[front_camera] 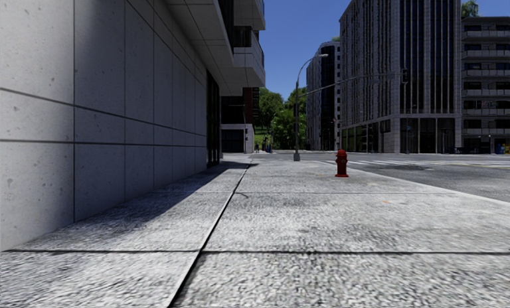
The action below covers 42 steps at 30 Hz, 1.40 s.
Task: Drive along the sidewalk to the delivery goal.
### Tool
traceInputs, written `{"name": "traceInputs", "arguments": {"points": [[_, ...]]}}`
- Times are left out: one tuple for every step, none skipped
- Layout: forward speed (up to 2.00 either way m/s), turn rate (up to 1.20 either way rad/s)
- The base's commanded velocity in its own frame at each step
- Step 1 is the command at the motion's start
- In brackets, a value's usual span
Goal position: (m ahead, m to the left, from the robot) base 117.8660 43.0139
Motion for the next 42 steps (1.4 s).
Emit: {"name": "traceInputs", "arguments": {"points": [[2.00, 0.00], [2.00, 0.00], [2.00, 0.00], [2.00, 0.00], [2.00, 0.00], [2.00, 0.00], [2.00, 0.00], [2.00, 0.00], [2.00, 0.00], [2.00, 0.00], [2.00, 0.00], [2.00, 0.00], [2.00, 0.00], [2.00, 0.00], [2.00, 0.00], [2.00, 0.00], [2.00, 0.00], [2.00, 0.00], [2.00, 0.00], [2.00, 0.00], [2.00, 0.00], [2.00, 0.00], [2.00, 0.00], [2.00, 0.00], [2.00, 0.00], [2.00, 0.00], [2.00, 0.00], [2.00, 0.00], [2.00, 0.00], [2.00, 0.00], [2.00, 0.00], [2.00, 0.00], [2.00, 0.00], [2.00, 0.00], [2.00, 0.00], [2.00, 0.00], [2.00, 0.00], [2.00, 0.00], [2.00, 0.00], [2.00, 0.00], [2.00, 0.00], [2.00, 0.00]]}}
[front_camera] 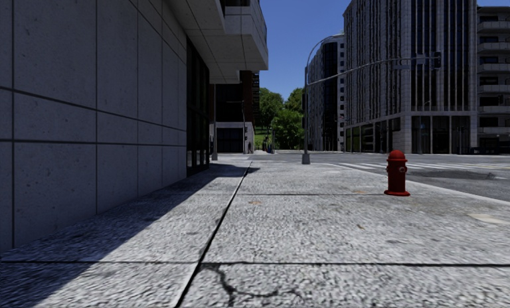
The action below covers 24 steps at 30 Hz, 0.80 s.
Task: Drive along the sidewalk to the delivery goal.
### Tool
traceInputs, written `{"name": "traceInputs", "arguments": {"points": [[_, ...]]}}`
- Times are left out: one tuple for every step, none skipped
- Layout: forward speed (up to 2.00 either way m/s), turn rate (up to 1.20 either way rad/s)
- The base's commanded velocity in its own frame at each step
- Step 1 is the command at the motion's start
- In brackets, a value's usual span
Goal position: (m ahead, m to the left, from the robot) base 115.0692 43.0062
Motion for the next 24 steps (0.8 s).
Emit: {"name": "traceInputs", "arguments": {"points": [[2.00, 0.00], [2.00, 0.00], [2.00, 0.00], [2.00, 0.00], [2.00, 0.00], [2.00, 0.00], [2.00, 0.00], [2.00, 0.00], [2.00, 0.00], [2.00, 0.00], [2.00, 0.00], [2.00, 0.00], [2.00, 0.00], [2.00, 0.00], [2.00, 0.00], [2.00, 0.00], [2.00, 0.00], [2.00, 0.00], [2.00, 0.00], [2.00, 0.00], [2.00, 0.00], [2.00, 0.00], [2.00, 0.00], [2.00, 0.00]]}}
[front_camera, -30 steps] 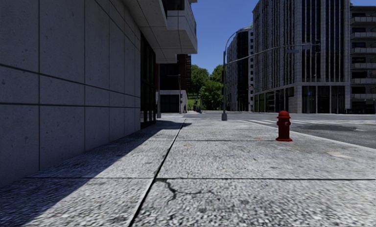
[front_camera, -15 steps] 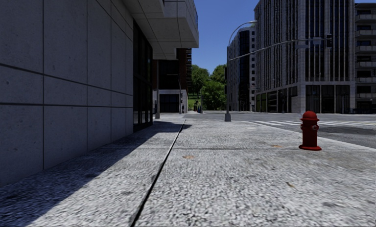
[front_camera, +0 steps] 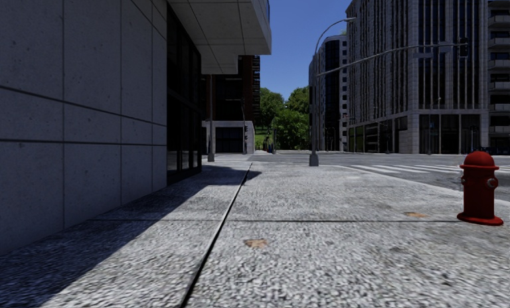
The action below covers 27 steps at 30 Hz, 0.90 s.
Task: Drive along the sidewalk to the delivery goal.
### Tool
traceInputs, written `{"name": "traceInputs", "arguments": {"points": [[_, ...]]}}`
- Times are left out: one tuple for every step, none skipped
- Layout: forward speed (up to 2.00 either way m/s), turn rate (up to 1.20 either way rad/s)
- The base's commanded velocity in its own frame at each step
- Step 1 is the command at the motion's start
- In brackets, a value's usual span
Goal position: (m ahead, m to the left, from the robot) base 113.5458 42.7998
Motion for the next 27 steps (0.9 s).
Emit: {"name": "traceInputs", "arguments": {"points": [[2.00, 0.00], [2.00, 0.00], [2.00, 0.00], [2.00, 0.00], [2.00, 0.00], [2.00, 0.00], [2.00, 0.00], [2.00, 0.00], [2.00, 0.00], [2.00, 0.00], [2.00, 0.00], [2.00, 0.00], [2.00, 0.00], [2.00, 0.00], [2.00, 0.00], [2.00, 0.00], [2.00, 0.00], [2.00, 0.00], [2.00, 0.00], [2.00, 0.00], [2.00, 0.00], [2.00, 0.00], [2.00, 0.00], [2.00, 0.00], [2.00, 0.00], [2.00, 0.00], [2.00, 0.00]]}}
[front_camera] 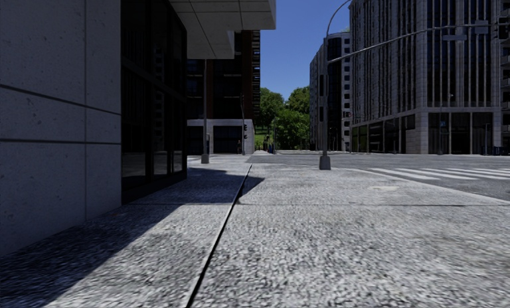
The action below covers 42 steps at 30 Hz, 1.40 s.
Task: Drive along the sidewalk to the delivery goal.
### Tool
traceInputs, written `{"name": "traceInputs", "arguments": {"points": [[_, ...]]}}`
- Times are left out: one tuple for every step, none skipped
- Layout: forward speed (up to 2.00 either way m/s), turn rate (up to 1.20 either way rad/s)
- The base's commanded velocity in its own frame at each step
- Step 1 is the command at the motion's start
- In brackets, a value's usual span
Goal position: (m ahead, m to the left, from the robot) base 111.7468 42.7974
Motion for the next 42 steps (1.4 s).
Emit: {"name": "traceInputs", "arguments": {"points": [[2.00, 0.00], [2.00, 0.00], [2.00, 0.00], [2.00, 0.00], [2.00, 0.00], [2.00, 0.00], [2.00, 0.00], [2.00, 0.00], [2.00, 0.00], [2.00, 0.00], [2.00, 0.00], [2.00, 0.00], [2.00, 0.00], [2.00, 0.00], [2.00, 0.00], [2.00, 0.00], [2.00, 0.00], [2.00, 0.00], [2.00, 0.00], [2.00, 0.00], [2.00, 0.00], [2.00, 0.00], [2.00, 0.00], [2.00, 0.00], [2.00, 0.00], [2.00, 0.00], [2.00, 0.00], [2.00, 0.00], [2.00, 0.00], [2.00, 0.00], [2.00, 0.00], [2.00, 0.00], [2.00, 0.00], [2.00, 0.00], [2.00, 0.00], [2.00, 0.00], [2.00, 0.00], [2.00, 0.00], [2.00, 0.00], [2.00, 0.00], [2.00, 0.06], [2.00, 0.06]]}}
